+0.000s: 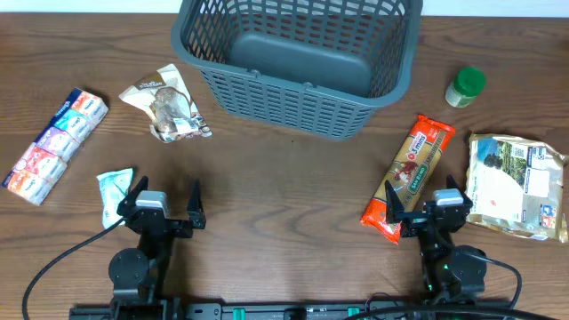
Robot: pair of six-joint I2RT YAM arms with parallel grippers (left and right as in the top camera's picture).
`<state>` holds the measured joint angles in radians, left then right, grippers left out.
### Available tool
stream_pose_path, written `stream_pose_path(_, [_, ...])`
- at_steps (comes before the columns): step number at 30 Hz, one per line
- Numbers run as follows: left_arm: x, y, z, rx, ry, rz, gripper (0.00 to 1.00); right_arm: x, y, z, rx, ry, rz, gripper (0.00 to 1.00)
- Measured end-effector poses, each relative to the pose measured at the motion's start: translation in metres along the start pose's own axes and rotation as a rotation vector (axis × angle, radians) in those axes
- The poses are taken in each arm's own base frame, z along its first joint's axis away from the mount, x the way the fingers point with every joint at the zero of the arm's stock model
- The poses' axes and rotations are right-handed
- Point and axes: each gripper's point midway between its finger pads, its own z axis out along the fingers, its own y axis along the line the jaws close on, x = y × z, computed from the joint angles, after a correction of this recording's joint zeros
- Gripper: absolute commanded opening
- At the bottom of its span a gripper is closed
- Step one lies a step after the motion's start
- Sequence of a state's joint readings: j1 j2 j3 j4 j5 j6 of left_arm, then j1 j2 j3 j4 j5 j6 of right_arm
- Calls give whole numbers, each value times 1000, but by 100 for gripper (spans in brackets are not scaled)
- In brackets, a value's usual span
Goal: Pack container
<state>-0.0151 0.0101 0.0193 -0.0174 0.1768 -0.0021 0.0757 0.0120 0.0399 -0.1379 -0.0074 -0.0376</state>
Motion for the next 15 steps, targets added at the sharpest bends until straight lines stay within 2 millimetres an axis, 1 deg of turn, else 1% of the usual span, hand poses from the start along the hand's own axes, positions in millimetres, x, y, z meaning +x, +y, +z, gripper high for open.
stream_pose_path(15, [0, 0, 0, 0, 0, 0, 99, 0, 0, 0, 0, 0, 0, 99])
